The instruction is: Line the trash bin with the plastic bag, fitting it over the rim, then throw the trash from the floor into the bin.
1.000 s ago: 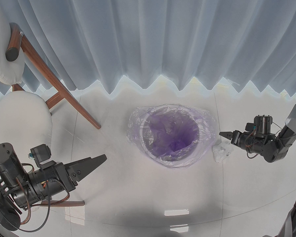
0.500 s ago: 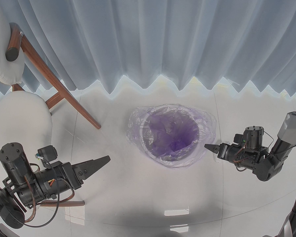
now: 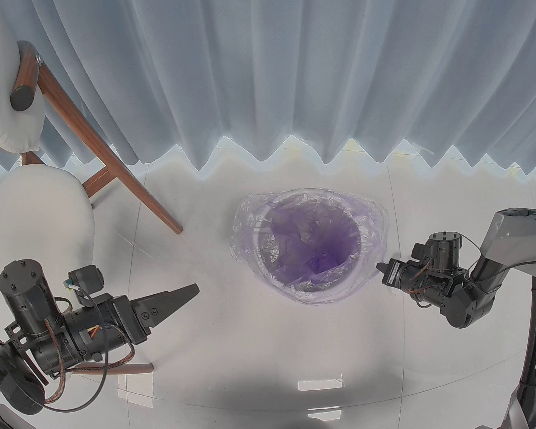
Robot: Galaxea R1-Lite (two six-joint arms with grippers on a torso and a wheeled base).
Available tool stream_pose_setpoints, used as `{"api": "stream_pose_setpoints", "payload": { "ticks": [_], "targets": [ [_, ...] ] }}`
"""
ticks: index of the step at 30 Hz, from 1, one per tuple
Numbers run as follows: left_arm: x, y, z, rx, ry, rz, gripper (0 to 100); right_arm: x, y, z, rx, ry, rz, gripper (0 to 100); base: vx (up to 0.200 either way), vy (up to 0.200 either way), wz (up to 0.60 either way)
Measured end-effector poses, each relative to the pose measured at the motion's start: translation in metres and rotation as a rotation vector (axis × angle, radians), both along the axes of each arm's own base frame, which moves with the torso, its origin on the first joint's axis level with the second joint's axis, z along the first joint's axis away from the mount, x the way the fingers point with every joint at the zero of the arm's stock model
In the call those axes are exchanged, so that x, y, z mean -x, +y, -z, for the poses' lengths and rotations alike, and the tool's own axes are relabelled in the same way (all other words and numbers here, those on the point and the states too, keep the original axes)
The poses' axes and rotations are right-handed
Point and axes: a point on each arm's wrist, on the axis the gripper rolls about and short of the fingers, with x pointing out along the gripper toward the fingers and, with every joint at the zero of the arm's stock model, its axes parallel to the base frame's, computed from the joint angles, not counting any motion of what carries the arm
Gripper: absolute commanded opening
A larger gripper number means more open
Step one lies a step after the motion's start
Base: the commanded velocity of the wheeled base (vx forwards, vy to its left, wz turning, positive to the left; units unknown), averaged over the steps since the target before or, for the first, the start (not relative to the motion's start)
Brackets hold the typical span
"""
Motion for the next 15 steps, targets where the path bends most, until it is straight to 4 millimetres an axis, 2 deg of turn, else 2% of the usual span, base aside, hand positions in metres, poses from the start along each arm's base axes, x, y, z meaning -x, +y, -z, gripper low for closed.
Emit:
{"api": "stream_pose_setpoints", "payload": {
  "ticks": [8,15],
  "targets": [
    [0.002,0.001,0.001,-0.003,0.005,-0.001,100,-0.004,0.001,0.023,0.059,0.032,-0.009,0,0.0,0.0,0.0],
    [0.006,0.003,0.003,-0.005,0.014,-0.001,100,-0.019,0.001,0.048,0.22,0.0,-0.04,0,0.0,0.0,0.0]
  ]
}}
